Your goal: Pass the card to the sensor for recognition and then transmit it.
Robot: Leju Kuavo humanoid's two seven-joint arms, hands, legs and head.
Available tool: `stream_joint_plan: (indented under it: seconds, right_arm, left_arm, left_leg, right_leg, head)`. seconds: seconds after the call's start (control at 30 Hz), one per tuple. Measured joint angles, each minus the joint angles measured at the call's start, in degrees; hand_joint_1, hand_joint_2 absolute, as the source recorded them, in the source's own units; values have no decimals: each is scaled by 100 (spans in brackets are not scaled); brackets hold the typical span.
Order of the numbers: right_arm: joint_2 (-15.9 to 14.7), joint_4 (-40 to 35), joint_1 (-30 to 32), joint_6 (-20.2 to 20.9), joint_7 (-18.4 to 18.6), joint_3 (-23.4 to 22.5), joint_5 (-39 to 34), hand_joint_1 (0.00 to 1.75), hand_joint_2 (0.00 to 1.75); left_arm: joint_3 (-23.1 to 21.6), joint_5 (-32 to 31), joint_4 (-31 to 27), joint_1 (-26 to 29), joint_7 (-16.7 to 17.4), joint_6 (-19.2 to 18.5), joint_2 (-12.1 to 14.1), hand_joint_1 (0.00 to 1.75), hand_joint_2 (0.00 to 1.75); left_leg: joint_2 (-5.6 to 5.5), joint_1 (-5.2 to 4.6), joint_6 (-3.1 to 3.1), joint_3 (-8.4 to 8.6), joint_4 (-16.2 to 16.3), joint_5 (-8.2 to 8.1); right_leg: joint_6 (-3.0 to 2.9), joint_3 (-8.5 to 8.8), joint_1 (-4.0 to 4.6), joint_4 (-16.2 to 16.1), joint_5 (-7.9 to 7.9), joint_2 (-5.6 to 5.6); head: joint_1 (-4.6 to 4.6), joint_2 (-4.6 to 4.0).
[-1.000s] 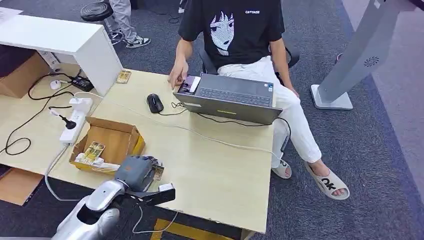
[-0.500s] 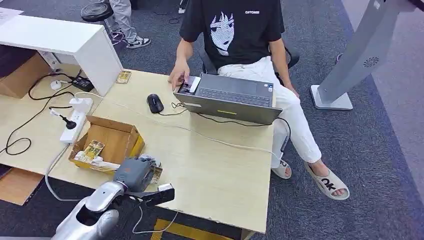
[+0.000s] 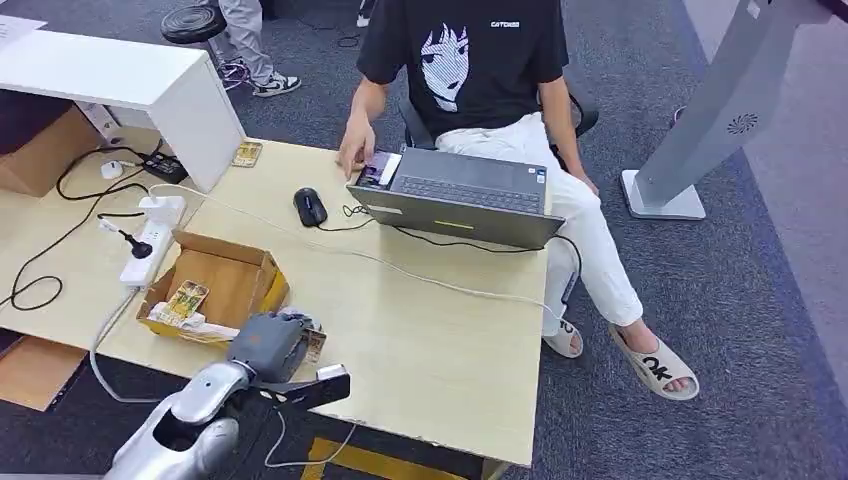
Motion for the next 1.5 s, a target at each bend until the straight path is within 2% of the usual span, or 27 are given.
stream_joint_plan:
  seconds: [0.4,0.67,0.87,1.03,1.17,1.3,1.33,1.37,1.5]
  right_arm:
    - [0,-33,-3,0,24,90,-203,0,175]
    - [0,-33,-7,0,20,116,-175,0,175]
    - [0,-33,-7,0,22,114,-155,0,175]
    - [0,-33,-5,0,57,116,-63,0,175]
    - [0,-33,-5,0,118,116,-20,0,175]
    - [0,-33,-5,0,122,116,22,0,175]
    - [0,-33,-5,0,125,116,22,0,175]
    - [0,-33,-5,0,127,116,22,0,175]
    - [0,-33,-2,0,184,116,29,0,175]
  left_arm:
    - [518,391,-590,-486,-111,572,-175,175,175]
    - [955,444,-785,-911,-109,625,-140,175,175]
    - [1270,273,-806,-1051,92,719,64,175,175]
    - [1429,-748,-703,-1430,540,596,492,175,175]
    - [1493,-894,-525,-1678,577,581,680,175,175]
    - [1508,-907,-424,-1785,586,583,745,175,175]
    - [1508,-907,-406,-1797,586,583,745,157,175]
    - [1508,-929,-380,-1800,603,596,745,0,175]
    - [1508,-1200,-266,-1704,689,881,739,0,175]
  left_leg:
    - [0,0,0,-6,3,1]
    - [1,0,0,-7,2,1]
    - [1,1,0,-9,2,1]
    - [1,2,-2,-9,2,3]
    - [2,2,0,-10,2,4]
    - [3,0,0,-12,2,4]
    - [2,0,0,-12,2,4]
    - [3,0,0,-12,2,3]
    - [4,0,0,-14,2,3]
  right_leg:
    - [1,-6,0,0,2,2]
    - [1,-7,1,2,2,3]
    - [0,-10,1,2,1,3]
    - [0,-13,1,2,1,3]
    - [0,-11,1,3,1,4]
    - [1,-12,0,1,1,5]
    - [1,-12,0,1,1,5]
    - [1,-12,-1,1,1,6]
    - [1,-16,0,1,1,7]
  head:
    - [0,0]
    - [2,0]
    - [0,0]
    - [-2,0]
    - [-2,0]
    - [0,0]
    - [2,0]
    - [0,0]
    - [0,0]
